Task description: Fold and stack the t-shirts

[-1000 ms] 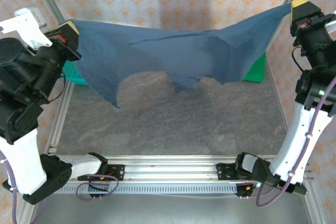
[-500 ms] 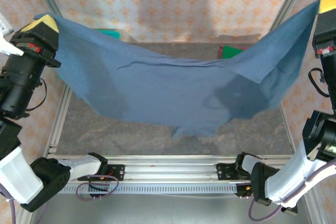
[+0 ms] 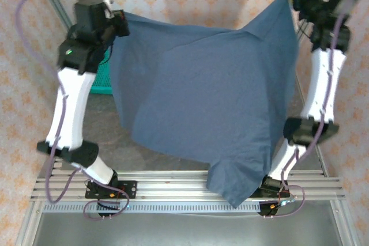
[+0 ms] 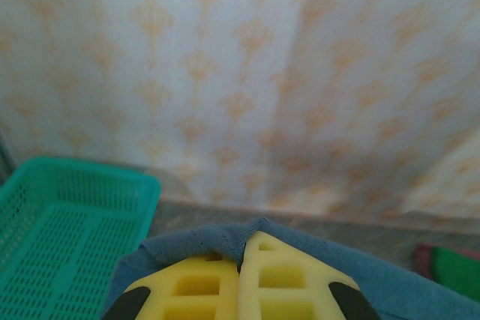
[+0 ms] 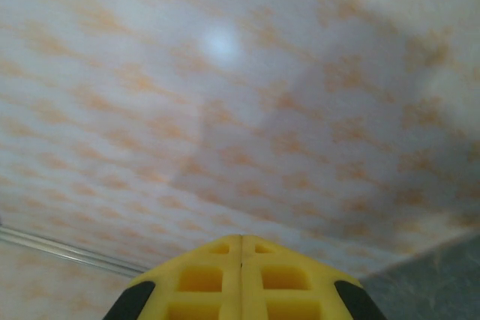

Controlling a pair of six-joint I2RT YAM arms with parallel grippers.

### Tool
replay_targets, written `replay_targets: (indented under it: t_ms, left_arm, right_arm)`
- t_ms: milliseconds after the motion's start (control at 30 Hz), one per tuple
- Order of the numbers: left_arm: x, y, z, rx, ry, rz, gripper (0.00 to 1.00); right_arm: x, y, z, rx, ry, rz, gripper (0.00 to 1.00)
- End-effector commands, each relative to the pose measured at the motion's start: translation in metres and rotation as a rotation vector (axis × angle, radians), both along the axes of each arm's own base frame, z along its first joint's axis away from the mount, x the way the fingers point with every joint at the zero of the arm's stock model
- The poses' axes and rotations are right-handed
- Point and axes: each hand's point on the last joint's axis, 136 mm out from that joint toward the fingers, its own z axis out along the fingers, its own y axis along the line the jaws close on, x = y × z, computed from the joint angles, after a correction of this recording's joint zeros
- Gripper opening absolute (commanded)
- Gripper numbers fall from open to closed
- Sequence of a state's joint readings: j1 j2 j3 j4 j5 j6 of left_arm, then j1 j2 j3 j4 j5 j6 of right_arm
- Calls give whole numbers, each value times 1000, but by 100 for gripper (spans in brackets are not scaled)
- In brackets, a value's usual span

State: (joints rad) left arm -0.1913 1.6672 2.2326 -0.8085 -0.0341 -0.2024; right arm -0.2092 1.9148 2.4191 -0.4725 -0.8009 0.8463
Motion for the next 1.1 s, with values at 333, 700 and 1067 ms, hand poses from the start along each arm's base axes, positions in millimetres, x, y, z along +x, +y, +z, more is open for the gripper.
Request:
replay_targets:
  t_ms: [333,700,1067]
  left_arm:
    - [109,13,-68,-137,112,106,100]
    - [-38,-20,-66,-150,179,-22,100]
    - [-90,-36,-225,-169,516,-1,97]
  right_arm:
    - [133,46,-151,-20,181,55,99]
    - [-128,44,-178,-360,460,24,99]
    - [-247,23,-322,-365,778,-106,91]
